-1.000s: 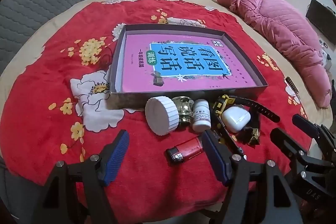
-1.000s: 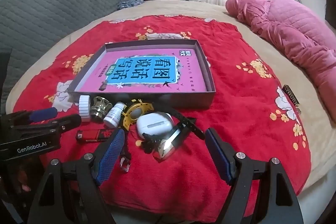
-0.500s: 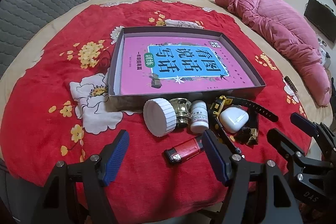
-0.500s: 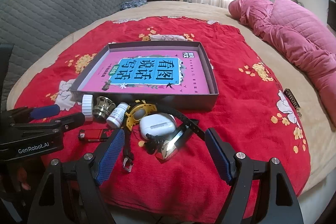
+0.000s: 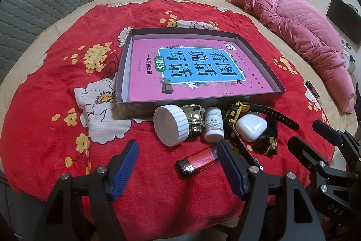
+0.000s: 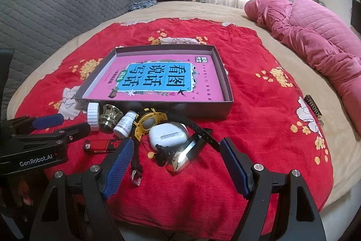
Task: Organize rigid objects
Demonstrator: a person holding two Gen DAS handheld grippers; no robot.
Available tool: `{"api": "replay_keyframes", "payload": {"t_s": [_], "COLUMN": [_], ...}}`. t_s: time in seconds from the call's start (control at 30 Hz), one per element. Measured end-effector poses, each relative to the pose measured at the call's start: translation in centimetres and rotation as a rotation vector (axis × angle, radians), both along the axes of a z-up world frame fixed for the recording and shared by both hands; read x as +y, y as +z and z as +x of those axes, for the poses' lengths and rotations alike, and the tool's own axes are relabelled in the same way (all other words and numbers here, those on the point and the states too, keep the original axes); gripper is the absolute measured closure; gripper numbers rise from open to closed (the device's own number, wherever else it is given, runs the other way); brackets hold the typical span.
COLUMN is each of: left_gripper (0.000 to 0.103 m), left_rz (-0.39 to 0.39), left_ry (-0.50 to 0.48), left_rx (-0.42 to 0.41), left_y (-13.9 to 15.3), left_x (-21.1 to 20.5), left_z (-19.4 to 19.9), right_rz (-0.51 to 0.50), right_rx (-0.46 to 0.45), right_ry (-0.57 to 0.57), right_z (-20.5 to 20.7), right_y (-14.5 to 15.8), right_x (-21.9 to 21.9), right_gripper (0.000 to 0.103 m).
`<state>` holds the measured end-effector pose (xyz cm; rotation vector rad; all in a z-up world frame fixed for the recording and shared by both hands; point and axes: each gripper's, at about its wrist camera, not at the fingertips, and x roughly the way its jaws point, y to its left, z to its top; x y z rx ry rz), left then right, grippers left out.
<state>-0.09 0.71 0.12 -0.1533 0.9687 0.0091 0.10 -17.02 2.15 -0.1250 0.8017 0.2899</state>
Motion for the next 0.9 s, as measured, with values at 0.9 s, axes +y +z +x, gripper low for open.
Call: {"api": "replay_keyframes", "payload": {"t_s": [0.9], "left_gripper": [0.032], "left_rz": [-0.013], "left_ry": [0.017], "left_rx": [0.022], "left_y": [-0.33], "left_x": [0.66], "left_z": [0.18], "right_rz": [0.004], "right_rx": [0.013], "right_ry": [-0.002], "right_z": [0.12], "right_y": [-0.04], "right_x": [0.09], "right_gripper": [0.023]}}
